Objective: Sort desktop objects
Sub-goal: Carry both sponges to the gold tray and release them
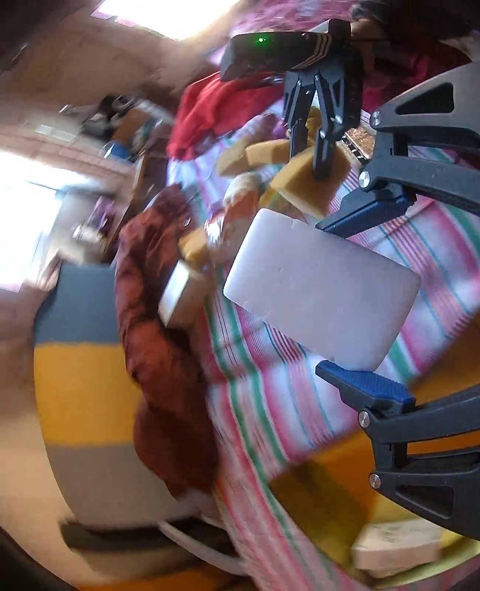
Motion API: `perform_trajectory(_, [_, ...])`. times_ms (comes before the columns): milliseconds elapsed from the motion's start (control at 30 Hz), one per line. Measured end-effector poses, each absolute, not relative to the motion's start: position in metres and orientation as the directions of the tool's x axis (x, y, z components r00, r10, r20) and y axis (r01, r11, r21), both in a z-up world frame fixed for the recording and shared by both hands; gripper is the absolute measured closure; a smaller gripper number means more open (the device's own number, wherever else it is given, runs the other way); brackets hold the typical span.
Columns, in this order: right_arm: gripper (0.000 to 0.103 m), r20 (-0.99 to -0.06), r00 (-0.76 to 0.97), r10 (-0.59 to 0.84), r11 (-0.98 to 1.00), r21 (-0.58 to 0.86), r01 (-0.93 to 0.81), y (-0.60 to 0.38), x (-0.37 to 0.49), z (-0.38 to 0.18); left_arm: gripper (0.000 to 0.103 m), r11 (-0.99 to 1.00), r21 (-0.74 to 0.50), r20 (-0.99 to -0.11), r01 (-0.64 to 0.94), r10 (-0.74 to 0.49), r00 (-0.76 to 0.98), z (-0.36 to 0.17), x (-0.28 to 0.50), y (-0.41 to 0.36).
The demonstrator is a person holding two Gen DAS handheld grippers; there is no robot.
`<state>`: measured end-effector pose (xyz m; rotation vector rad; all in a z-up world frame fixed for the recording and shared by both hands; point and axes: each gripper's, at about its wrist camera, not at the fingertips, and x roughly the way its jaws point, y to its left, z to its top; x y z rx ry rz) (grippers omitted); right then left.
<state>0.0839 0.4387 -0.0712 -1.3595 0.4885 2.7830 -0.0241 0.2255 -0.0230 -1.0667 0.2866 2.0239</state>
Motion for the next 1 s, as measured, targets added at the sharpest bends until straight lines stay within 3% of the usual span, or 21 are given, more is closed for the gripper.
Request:
perform_trajectory(367, [0.051,-0.683,-0.663,-0.307,-0.927,0.373,0.045,0.350,0.043,-0.031,0.032,-0.877,-0.154,-0.776,-0.455,0.392,-0.494,-0.031,-0.036,0.062])
perform_trajectory(567, [0.051,-0.678,-0.619,-0.395,-0.901,0.419,0.116,0.286,-0.015,-0.022,0.028,-0.958,-0.040,-0.834,-0.283,0.188,-0.519,-0.060,-0.049,0.007])
perform_trajectory(733, [0.047,-0.619,-0.633,-0.464,-0.841,0.533,0.095,0.248,-0.074,-0.015,0.026,-0.981,0.045,-0.813,-0.190,0.074,-0.577,-0.066,-0.049,-0.015])
perform_trajectory(800, [0.028,-0.609,-0.640,-0.470,-0.835,0.542,0.097,0.235,-0.088,-0.012,0.024,-0.979,0.055,-0.813,-0.198,0.071,-0.578,-0.067,-0.047,-0.016])
perform_trajectory(833, [0.025,-0.606,-0.638,-0.475,-0.832,0.546,0.101,0.229,-0.092,-0.011,0.024,-0.979,0.043,-0.811,-0.198,0.082,-0.579,-0.068,-0.046,-0.018])
perform_trajectory(1000, [0.021,-0.625,-0.616,-0.479,-0.843,0.523,0.124,0.212,-0.091,-0.016,0.021,-0.984,0.020,-0.809,-0.176,0.088,-0.581,-0.068,-0.040,-0.023])
